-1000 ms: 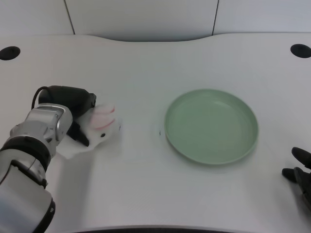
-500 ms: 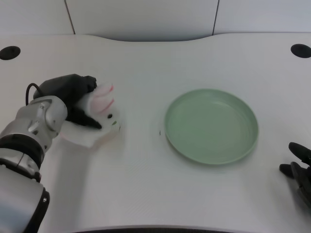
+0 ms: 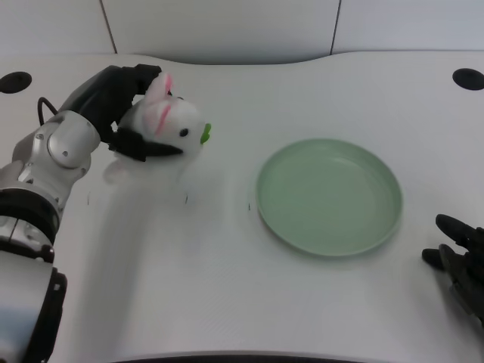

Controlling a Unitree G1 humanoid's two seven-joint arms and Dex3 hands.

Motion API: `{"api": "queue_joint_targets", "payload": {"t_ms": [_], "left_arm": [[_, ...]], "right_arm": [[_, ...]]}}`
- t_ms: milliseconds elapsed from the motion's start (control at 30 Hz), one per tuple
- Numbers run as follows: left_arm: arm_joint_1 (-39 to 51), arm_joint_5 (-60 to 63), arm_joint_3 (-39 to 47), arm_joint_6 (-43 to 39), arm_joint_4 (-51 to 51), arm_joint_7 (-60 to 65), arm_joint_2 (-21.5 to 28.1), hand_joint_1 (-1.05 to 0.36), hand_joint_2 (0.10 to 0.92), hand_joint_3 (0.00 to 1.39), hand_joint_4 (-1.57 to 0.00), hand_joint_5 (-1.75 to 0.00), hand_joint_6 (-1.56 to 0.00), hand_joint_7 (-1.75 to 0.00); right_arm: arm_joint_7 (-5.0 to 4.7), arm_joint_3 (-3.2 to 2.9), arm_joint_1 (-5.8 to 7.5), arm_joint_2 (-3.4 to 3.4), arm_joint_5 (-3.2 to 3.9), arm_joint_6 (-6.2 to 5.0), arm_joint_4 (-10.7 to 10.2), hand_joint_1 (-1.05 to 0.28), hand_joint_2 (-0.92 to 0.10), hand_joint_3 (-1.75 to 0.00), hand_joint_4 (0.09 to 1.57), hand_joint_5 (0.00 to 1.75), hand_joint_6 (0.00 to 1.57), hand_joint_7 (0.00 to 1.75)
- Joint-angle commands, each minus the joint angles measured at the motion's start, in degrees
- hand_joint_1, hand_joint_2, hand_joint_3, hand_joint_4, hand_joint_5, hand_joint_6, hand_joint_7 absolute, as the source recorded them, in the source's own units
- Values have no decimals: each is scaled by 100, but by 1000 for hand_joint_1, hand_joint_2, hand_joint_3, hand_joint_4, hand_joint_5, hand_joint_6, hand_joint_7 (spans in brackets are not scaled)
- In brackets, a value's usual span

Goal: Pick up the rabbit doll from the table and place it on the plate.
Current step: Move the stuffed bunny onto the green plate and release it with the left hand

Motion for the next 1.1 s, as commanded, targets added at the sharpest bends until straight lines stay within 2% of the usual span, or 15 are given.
{"api": "queue_joint_targets", "payload": {"t_ms": [33,100,133,167,267,367,433,500,600,700,800,833,900,1000,1100], "left_arm": [[-217,-129,88,-95,-67,-171,-228,-162,309,1024,-989,-1746,-762,-1746],[-310,-110,60,-48,-74,-178,-386,-167,321,997,-1006,-1746,-759,-1746],[-354,-112,55,-33,-78,-203,-471,-170,326,987,-1010,-1746,-758,-1746],[-397,-102,41,-15,-80,-212,-563,-159,317,989,-1013,-1746,-764,-1746],[-501,-87,23,103,-74,-241,-818,-152,312,995,-1009,-1746,-769,-1746],[-612,18,-83,240,-55,-233,-1014,-161,344,938,-1000,-1746,-765,-1746],[-694,105,-188,304,-53,-179,-1127,-146,380,871,-993,-1746,-752,-1746],[-781,191,-295,321,-48,-115,-1260,-149,506,613,-993,-1746,-749,-1746],[-916,281,-400,443,-28,-79,-1459,-155,536,557,-1008,-1746,-785,-1746],[-1025,408,-543,539,-8,-41,-1618,-158,532,563,-1014,-1746,-812,-1746],[-1140,584,-742,670,15,-58,-1788,-162,543,569,-1011,-1746,-820,-1746],[-1177,691,-856,684,19,-34,-1853,-163,545,568,-1010,-1746,-820,-1746],[-1227,945,-1131,638,29,75,-1992,-168,554,519,-983,-1746,-803,-1746],[-1239,1262,-1442,731,66,312,-2121,-175,561,499,-975,-1746,-805,-1746],[-1243,1397,-1589,982,116,297,-2262,-137,571,504,-975,-1746,-798,-1746]], "right_arm": [[-183,52,-19,-43,-55,183,-1,-383,-921,-297,897,450,876,2],[-377,136,-28,-73,-189,253,4,-372,-921,-307,882,440,869,2],[-408,157,-33,-80,-207,288,2,-364,-921,-308,877,437,869,2],[-412,172,-33,-78,-207,306,-14,-362,-921,-310,867,430,868,2],[-252,167,-41,-70,-140,210,-30,-387,-921,-317,885,439,871,3],[-242,179,-52,-73,-163,212,-12,-433,-921,-319,894,455,883,9],[-243,180,-55,-55,-165,200,-12,-423,-921,-315,884,456,883,8],[-276,184,-58,-20,-166,244,-14,-412,-921,-312,891,467,895,13],[-204,172,-68,3,-123,308,9,-397,-921,-309,871,463,893,11],[-280,191,-77,24,-163,364,12,-396,-921,-304,848,454,884,6],[-259,176,-100,57,-133,373,21,-396,-921,-300,831,451,883,5],[-348,208,-102,59,-188,402,8,-395,-921,-299,829,451,883,5],[-460,257,-97,79,-265,360,-6,-383,-921,-310,837,461,880,2],[-371,213,-109,136,-160,310,15,-375,-921,-311,867,482,885,5],[-396,236,-92,157,-186,295,10,-375,-921,-313,881,494,884,4]]}}
